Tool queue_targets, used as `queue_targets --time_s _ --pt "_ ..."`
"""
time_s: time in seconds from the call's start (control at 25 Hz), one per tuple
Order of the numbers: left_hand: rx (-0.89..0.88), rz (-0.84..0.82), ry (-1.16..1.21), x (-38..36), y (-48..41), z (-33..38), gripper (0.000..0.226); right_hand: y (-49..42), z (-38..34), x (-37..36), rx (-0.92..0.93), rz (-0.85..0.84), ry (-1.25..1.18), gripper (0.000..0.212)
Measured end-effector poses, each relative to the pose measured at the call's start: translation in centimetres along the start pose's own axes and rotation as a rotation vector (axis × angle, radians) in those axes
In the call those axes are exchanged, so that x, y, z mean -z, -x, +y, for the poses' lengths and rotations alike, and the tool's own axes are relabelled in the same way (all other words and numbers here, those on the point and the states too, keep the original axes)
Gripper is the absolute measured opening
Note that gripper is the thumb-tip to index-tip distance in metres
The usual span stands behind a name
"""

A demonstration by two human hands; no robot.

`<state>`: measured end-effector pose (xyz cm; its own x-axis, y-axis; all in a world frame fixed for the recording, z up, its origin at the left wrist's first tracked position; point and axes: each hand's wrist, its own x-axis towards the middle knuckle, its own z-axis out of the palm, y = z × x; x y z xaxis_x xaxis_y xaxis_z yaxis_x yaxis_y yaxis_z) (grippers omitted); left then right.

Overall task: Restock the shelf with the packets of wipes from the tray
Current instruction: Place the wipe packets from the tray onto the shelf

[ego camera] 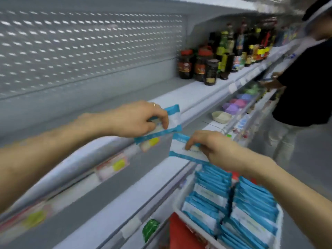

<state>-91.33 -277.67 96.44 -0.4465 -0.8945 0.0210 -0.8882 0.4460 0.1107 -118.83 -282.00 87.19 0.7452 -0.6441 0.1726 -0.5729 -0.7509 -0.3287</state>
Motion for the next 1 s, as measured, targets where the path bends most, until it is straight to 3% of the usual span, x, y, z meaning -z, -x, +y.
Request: queue_targets --time_s 0.2,0.36,0.72,1.0 --pt "0.293 0.068 0.017 7.0 13.0 -5.0 0.037 -10.1 -8.5 5.2 0.277 -0.005 -0.064 0.049" --pt "0.522 0.108 0.075 9.5 24.9 -7.8 0.034 -17.5 -15.9 5.2 0.470 -0.103 -0.053 0.048" --pt "0.934 0.187 0.096 10.1 49.0 -7.8 0.052 -28.4 -34.5 -4.4 0.795 -0.327 -0.163 0.036" --pt "1.114 0.148 0.061 9.2 55.7 -6.7 0.062 -31.7 -44.7 -11.8 0.913 -0.413 -0.162 0.035"
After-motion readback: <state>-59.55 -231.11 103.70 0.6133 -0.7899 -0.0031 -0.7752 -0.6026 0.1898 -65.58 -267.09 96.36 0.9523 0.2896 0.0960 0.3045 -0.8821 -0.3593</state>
